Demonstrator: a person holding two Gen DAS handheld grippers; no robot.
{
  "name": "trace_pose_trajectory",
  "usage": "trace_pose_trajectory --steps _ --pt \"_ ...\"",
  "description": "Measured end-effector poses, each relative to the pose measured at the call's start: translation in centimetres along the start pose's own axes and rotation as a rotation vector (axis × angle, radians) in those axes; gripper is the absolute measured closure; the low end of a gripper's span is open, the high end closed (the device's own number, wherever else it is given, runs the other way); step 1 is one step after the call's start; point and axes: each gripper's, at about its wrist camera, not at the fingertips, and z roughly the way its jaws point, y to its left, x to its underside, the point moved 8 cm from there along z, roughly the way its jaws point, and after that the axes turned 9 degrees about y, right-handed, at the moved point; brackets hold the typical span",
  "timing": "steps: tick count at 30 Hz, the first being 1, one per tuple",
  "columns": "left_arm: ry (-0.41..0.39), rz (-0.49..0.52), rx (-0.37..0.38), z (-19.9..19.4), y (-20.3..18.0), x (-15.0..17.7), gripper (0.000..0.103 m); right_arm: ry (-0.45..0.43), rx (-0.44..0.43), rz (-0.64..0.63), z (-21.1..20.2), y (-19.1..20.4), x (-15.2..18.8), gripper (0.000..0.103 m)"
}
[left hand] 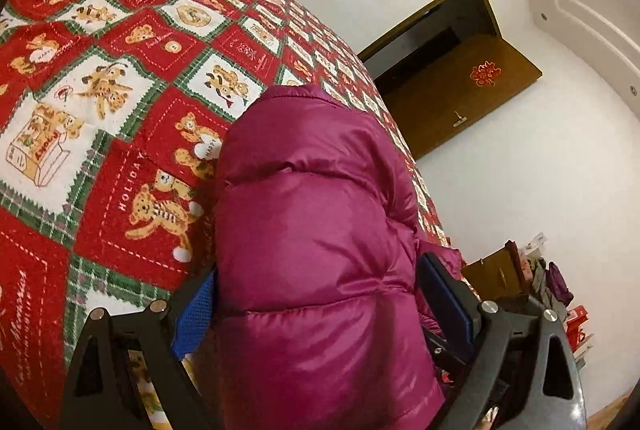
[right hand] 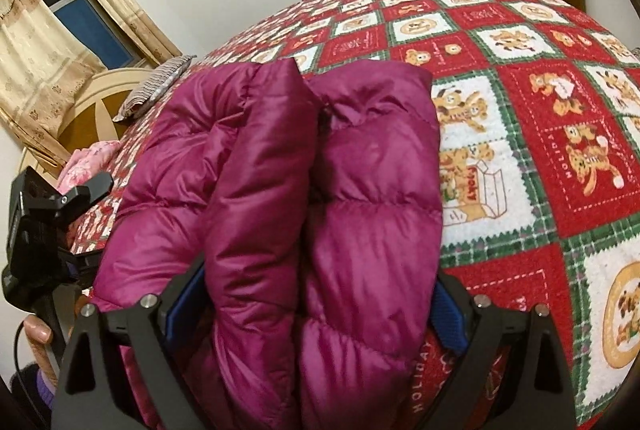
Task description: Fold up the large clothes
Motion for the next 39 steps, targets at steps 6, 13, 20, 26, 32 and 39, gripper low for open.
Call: trace_pose_trajectory --steps 6,13,20,26,32,39 --pt "0.132 0.07 -0.171 3.4 0.4 0.2 0.009 0.016 0.051 -0.038 0.5 0.7 -0.2 0.006" --pt "0.153 0.191 -0.16 2.8 -0.4 1.4 0.026 0.075 0.06 -0.091 1.4 3.1 0.5 0.023" --pt "0.14 0.21 -0.202 -0.7 -0.3 4.4 0.033 0.097 0.062 -0.11 -0.3 5.9 3.5 0.055" --pt "0.098 0.219 -0.159 -3.7 -2.2 6.1 0.033 0.066 0.04 -0.101 -3.2 7.5 6.1 0.064" --pt "0.082 0.254 -0.123 -4.5 -5.2 6.9 0.034 -0.005 0.048 -0.095 -7.5 7.3 6.5 0.066" --pt "0.103 0.352 -0.096 -3.8 -10.3 8.1 0.034 -0.092 0.104 -0.055 -12.8 4.2 7.5 0.066"
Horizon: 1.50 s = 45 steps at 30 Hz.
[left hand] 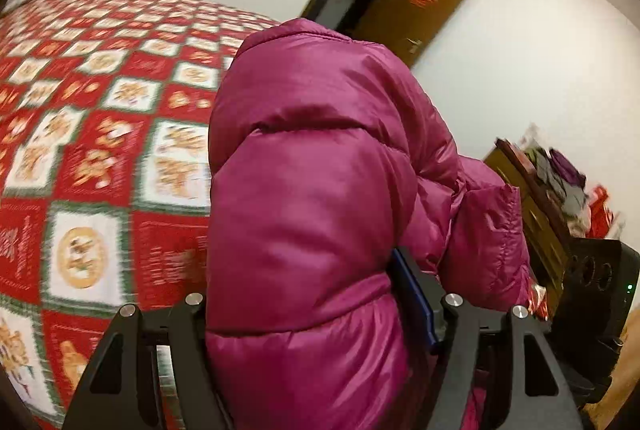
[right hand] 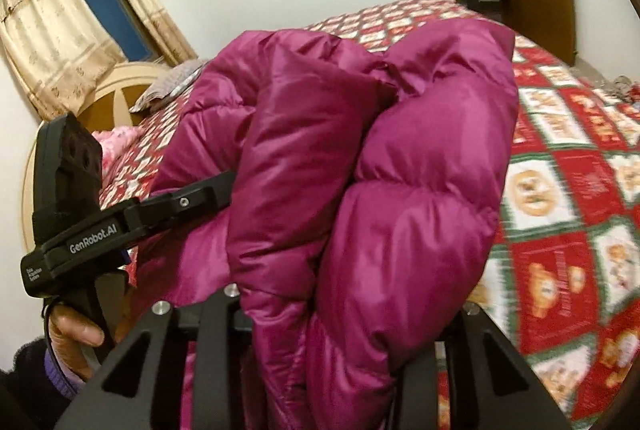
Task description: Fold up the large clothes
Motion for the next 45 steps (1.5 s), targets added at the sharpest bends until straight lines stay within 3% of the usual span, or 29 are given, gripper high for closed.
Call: trace_pose_trajectory --steps 12,19,27,38,45 --pt "0.042 0.124 0.04 3.4 -5.9 -1.9 0.034 -0.095 0.104 0.096 -5.8 -6.7 0.4 0.066" --pt "0.083 0.123 0.048 5.6 -7.5 -1.3 0.034 -0.095 0.14 0.14 -5.6 -9.3 0.1 0.066" --pt "0.094 0.107 0.046 8.0 -7.9 -3.0 0.034 -0.106 0.181 0.14 -5.1 -11.0 -1.5 0.066" --pt "0.146 0.06 -0.006 13.3 -6.3 -4.2 0.034 -0.069 0.164 0.199 -3.5 -16.4 -2.3 0.066" --pt "0.18 0.066 -0.134 16.6 -4.2 -4.3 0.034 -0.018 0.127 0.287 -0.1 -20.2 -3.0 0.066"
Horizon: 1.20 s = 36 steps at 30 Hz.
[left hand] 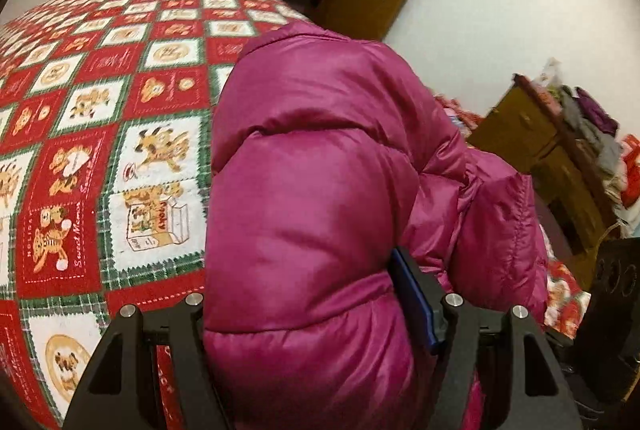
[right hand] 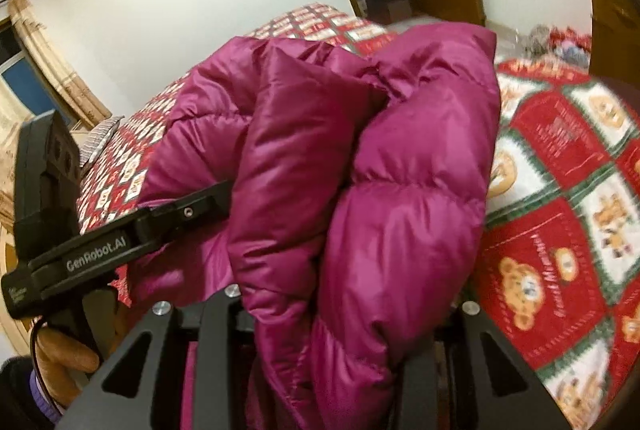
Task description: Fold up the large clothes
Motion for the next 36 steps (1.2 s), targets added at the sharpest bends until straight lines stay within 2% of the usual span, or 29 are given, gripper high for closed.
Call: trace_pose_trajectory --steps 2,5,8,11,13,17,20,22,24,25,26,27,29,33,34,36 --pt "0.004 -0.027 -0.01 0.4 0.8 -0.1 0.033 -0.005 -0.023 0.023 0.4 -0.2 -0.5 0.066" --pt "0.028 -0.053 -0.034 1.7 1.7 -0.1 0.022 -0.005 -0.026 0.025 0.9 -1.1 -1.0 0.066" --pt "0.041 -0.071 -0.042 2.4 2.2 0.1 0.015 0.001 -0.044 0.061 0.9 -2.0 -0.9 0.053" --pt "0.033 -0.031 -0.085 2.3 2.0 0.4 0.011 0.008 -0.061 0.102 -0.3 -3.0 -0.1 0.047" --pt "0.029 -0.027 -0.114 2.2 2.0 0.5 0.008 -0.028 -0.032 0.112 -2.5 -3.8 -0.3 0.04" --pt "0.005 -0.003 -0.217 2.0 1.9 0.6 0.003 -0.17 0.117 0.059 -8.7 -3.8 -0.9 0.038" --pt "-0.023 0.056 -0.308 1.4 1.1 1.0 0.002 -0.215 0.168 -0.037 -10.6 -1.0 -2.4 0.043" --pt "-0.029 0.072 -0.333 1.1 1.0 1.2 0.002 -0.224 0.236 -0.086 -10.0 0.3 -4.1 0.053" --pt "-0.026 0.072 -0.339 0.9 1.2 1.3 0.002 -0.177 0.207 -0.061 -8.0 0.7 -4.9 0.057" --pt "-0.024 0.073 -0.343 0.9 1.3 1.4 0.002 -0.12 0.181 -0.026 -5.7 0.2 -5.4 0.061" --pt "-0.025 0.079 -0.352 0.7 1.4 1.4 0.002 -0.084 0.192 -0.003 -4.3 -0.4 -5.3 0.064" --pt "-0.026 0.083 -0.356 0.6 1.4 1.2 0.002 -0.056 0.243 0.025 -2.6 -1.7 -5.3 0.068" --pt "-0.027 0.092 -0.356 0.4 1.3 1.0 0.002 -0.046 0.301 0.056 -1.0 -3.1 -5.1 0.068" --pt "-0.029 0.121 -0.333 -0.5 0.9 0.5 0.003 -0.048 0.261 0.131 0.6 -5.7 -3.8 0.068" --pt "-0.044 0.143 -0.339 -0.9 0.7 0.1 0.003 -0.054 0.255 0.136 0.4 -5.9 -3.4 0.068" --pt "-0.134 0.198 -0.384 -3.0 -0.1 -1.1 0.003 -0.059 0.262 0.131 0.2 -5.9 -3.5 0.068"
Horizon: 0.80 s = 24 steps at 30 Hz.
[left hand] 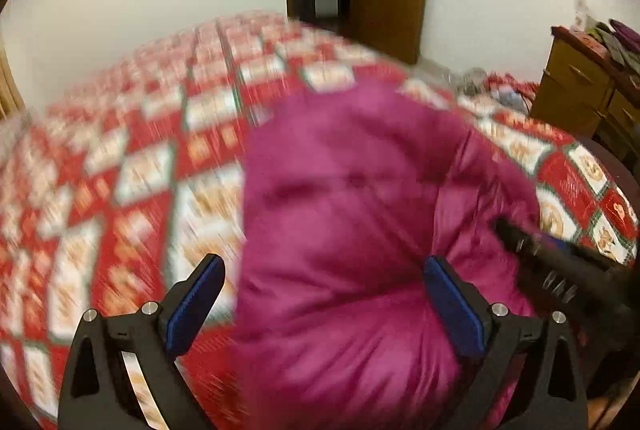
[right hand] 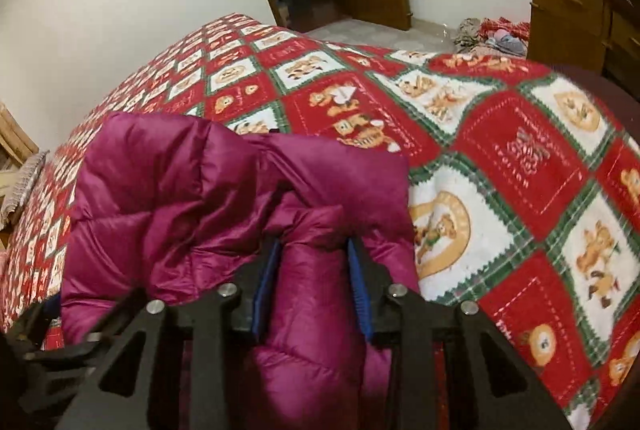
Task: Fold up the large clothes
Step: 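Lower the folded jacket onto the quilt and open both tools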
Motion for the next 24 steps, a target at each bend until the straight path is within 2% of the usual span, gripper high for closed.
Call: trace_pose_trajectory --steps 2,3,6,8,10,19,24 --pt "-0.053 0.009 -0.035 -1.0 0.3 -1.7 0.003 -0.016 0.035 -0.03 0.1 0.4 0.1 0.067" --pt "-0.053 0.006 -0.039 -0.9 0.3 -2.4 0.003 -0.024 0.048 -0.038 0.2 0.7 0.1 0.067" --pt "0.012 -0.006 -0.053 1.8 0.3 -3.7 0.003 -0.054 0.068 -0.045 0.3 1.0 0.0 0.066" --pt "0.077 -0.016 -0.042 4.4 0.0 -3.3 0.003 -0.065 0.067 -0.04 0.4 0.9 0.0 0.066" --pt "0.107 -0.018 -0.013 5.5 -0.5 -2.7 0.002 -0.068 0.059 -0.032 0.3 0.8 0.0 0.066" --pt "0.127 -0.004 -0.019 7.6 -1.4 -2.1 0.001 -0.072 0.019 0.002 1.2 0.3 -0.5 0.064" --pt "0.143 0.0 -0.014 6.3 -1.1 -1.4 0.001 -0.089 0.061 -0.023 1.2 0.7 -0.4 0.064"
